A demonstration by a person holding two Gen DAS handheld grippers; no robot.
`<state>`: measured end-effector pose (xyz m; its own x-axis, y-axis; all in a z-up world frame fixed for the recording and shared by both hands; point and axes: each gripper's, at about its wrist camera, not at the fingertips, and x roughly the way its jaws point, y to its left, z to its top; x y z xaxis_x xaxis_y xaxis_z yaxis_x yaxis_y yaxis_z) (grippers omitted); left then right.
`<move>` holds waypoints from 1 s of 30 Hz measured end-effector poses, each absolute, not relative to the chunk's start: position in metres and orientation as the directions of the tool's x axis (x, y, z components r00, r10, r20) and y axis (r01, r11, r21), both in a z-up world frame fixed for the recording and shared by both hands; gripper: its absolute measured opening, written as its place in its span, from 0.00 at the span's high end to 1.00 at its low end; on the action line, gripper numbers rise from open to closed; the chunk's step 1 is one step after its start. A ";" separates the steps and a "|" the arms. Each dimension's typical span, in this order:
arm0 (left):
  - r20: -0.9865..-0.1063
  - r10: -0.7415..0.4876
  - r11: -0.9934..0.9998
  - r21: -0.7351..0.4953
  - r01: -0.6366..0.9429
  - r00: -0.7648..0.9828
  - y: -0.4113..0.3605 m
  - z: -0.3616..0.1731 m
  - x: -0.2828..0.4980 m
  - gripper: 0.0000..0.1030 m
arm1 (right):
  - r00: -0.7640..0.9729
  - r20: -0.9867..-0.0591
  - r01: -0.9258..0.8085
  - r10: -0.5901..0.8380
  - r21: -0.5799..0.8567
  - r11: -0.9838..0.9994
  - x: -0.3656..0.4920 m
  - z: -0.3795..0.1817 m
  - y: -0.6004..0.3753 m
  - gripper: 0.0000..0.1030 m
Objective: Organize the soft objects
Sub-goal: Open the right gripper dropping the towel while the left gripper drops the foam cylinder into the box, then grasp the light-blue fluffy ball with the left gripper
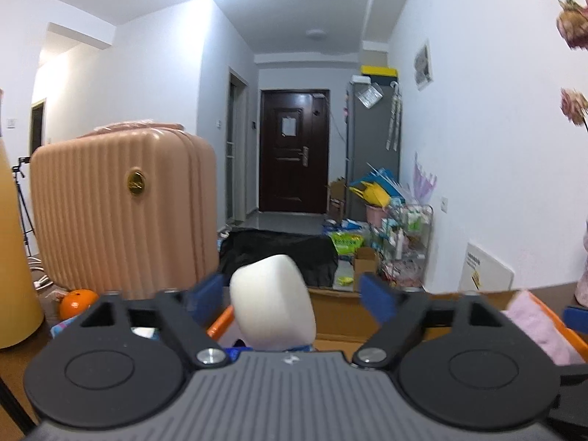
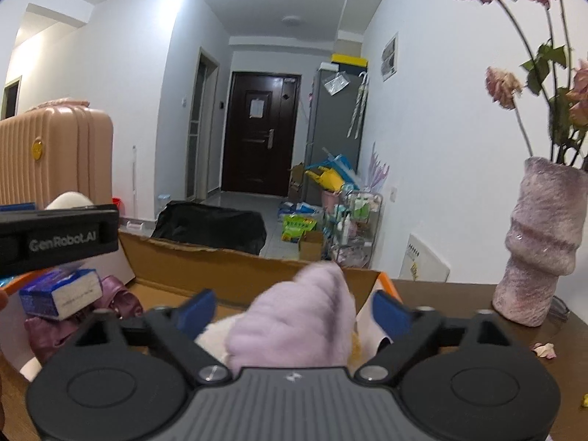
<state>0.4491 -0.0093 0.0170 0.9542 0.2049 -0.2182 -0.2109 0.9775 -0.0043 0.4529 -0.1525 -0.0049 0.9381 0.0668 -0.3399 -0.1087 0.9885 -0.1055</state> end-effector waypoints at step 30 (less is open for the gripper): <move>-0.266 0.040 0.994 -0.087 -0.065 0.963 -0.048 0.023 0.341 0.00 | 0.940 -0.338 0.006 -0.042 -0.107 0.994 0.335 0.024 -0.281 0.00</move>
